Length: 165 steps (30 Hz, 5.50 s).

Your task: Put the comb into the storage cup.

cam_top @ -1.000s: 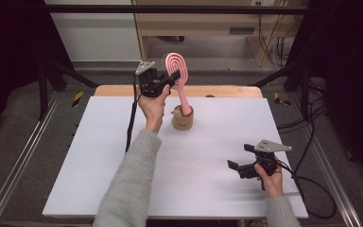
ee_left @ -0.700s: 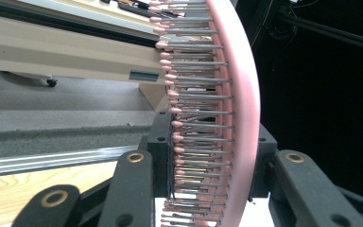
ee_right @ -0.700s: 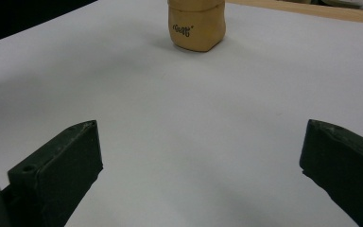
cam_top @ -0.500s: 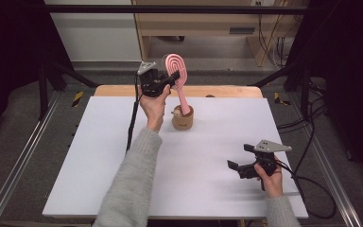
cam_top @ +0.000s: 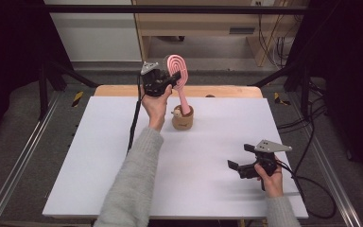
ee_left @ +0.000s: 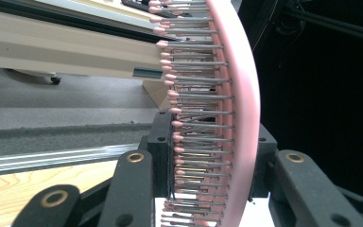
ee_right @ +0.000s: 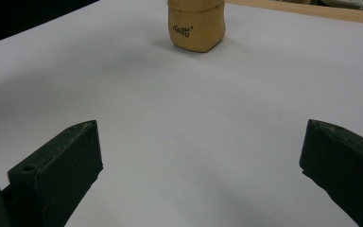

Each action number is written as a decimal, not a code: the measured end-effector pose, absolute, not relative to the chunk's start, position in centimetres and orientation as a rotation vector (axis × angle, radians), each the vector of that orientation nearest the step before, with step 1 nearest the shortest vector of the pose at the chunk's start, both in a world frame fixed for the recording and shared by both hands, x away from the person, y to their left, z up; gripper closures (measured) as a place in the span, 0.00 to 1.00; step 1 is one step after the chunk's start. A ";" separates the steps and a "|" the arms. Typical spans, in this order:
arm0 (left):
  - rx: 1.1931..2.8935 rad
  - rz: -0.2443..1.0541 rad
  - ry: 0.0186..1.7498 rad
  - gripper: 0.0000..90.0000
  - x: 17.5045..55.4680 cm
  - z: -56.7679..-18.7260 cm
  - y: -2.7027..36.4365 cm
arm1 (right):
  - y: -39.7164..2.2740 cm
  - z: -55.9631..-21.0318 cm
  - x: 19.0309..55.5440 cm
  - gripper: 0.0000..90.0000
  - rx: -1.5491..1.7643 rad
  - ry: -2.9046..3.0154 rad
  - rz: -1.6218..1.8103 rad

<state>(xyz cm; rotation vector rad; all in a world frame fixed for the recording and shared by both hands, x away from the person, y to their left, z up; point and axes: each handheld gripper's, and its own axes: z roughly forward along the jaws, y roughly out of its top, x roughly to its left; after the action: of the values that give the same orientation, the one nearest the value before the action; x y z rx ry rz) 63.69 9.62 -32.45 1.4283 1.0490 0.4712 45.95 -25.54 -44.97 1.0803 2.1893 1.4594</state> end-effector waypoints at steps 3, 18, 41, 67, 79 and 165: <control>1.429 0.475 1.049 0.70 63.8 -32.6 9.6 | -25.5 -45.0 45.9 0.00 1.081 2.190 1.461; 1.445 0.463 1.065 0.70 64.2 -33.9 9.3 | -25.5 -45.0 45.9 0.00 1.082 2.191 1.459; 1.448 0.447 1.084 0.70 64.1 -36.2 9.6 | -25.5 -45.0 45.9 0.00 1.082 2.193 1.459; 1.455 0.427 1.109 0.70 64.1 -38.5 10.2 | -25.5 -45.0 46.0 0.00 1.078 2.194 1.452; 1.421 0.426 1.140 0.69 63.9 -39.1 11.5 | -25.4 -45.1 46.0 0.00 1.081 2.195 1.449; 1.690 0.541 0.905 0.02 56.3 -35.5 17.3 | -25.4 -45.1 46.0 0.00 1.091 2.172 1.454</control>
<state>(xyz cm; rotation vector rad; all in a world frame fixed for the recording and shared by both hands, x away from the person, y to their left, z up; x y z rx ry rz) 56.27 17.25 -35.46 1.6905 0.9048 0.5412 46.04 -25.42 -45.07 1.0913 2.1716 1.4543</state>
